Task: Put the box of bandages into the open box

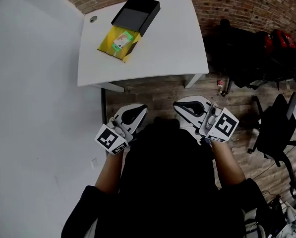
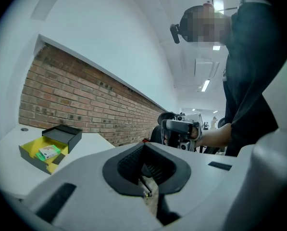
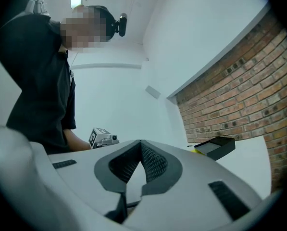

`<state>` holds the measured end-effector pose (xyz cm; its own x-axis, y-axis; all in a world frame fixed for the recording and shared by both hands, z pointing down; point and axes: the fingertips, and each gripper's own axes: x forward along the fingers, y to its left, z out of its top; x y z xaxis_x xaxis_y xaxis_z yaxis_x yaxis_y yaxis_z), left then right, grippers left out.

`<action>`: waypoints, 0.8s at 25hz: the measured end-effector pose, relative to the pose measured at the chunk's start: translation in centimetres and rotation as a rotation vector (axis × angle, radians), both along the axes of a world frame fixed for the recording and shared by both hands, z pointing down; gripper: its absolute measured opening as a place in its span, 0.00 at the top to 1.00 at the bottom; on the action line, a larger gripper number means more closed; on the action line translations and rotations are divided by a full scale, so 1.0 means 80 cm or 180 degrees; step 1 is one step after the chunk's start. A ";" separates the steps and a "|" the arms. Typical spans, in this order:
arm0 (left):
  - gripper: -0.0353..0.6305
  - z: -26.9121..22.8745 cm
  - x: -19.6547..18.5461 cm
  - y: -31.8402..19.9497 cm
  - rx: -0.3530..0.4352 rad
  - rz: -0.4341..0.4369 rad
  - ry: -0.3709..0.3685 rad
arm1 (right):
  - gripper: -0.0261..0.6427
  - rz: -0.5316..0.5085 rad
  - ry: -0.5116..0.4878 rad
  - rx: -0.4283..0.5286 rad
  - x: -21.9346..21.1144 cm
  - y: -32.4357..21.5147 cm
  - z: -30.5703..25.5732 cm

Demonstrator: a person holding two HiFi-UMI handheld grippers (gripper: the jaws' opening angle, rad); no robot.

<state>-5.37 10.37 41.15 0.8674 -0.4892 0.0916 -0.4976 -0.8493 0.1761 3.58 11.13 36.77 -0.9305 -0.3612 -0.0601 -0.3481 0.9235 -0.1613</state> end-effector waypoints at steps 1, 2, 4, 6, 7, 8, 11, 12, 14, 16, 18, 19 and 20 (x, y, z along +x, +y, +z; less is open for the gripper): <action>0.92 -0.003 -0.002 0.000 0.0019 -0.0002 0.0005 | 0.95 -0.0003 -0.0004 -0.0030 -0.002 0.001 0.002; 0.92 -0.004 -0.003 -0.001 0.0029 0.0003 0.0005 | 0.95 -0.0010 0.0005 -0.0051 -0.004 0.001 0.004; 0.92 0.001 -0.004 -0.004 0.0009 0.0012 0.0005 | 0.95 -0.0032 0.0036 -0.0058 -0.011 0.002 0.006; 0.92 0.007 -0.003 -0.006 -0.0023 0.0005 0.0025 | 0.95 -0.0063 0.0084 -0.0020 -0.016 0.006 0.007; 0.92 0.008 -0.001 -0.005 -0.0030 0.0006 0.0044 | 0.95 -0.0073 0.0116 -0.0002 -0.016 0.008 0.009; 0.92 0.010 0.001 -0.005 -0.0037 0.0014 0.0064 | 0.95 -0.0074 0.0148 0.0006 -0.015 0.008 0.011; 0.92 0.020 0.010 0.001 -0.0090 0.0077 0.0060 | 0.95 -0.0059 0.0252 0.0008 -0.007 0.009 0.020; 0.92 0.023 0.012 0.003 -0.0107 0.0098 0.0047 | 0.95 -0.0061 0.0297 0.0003 -0.005 0.010 0.023; 0.92 0.025 0.014 0.004 -0.0119 0.0116 0.0039 | 0.95 -0.0077 0.0388 -0.0048 0.000 0.012 0.028; 0.92 0.024 0.015 0.003 -0.0112 0.0111 0.0053 | 0.95 -0.0104 0.0431 -0.0059 0.002 0.014 0.030; 0.92 0.021 0.016 0.002 -0.0097 0.0103 0.0062 | 0.95 -0.0130 0.0443 -0.0027 0.001 0.017 0.030; 0.92 0.020 0.017 0.001 -0.0087 0.0099 0.0064 | 0.95 -0.0138 0.0448 -0.0018 0.001 0.018 0.030; 0.92 0.020 0.018 0.001 -0.0078 0.0094 0.0063 | 0.95 -0.0142 0.0455 -0.0016 0.001 0.020 0.030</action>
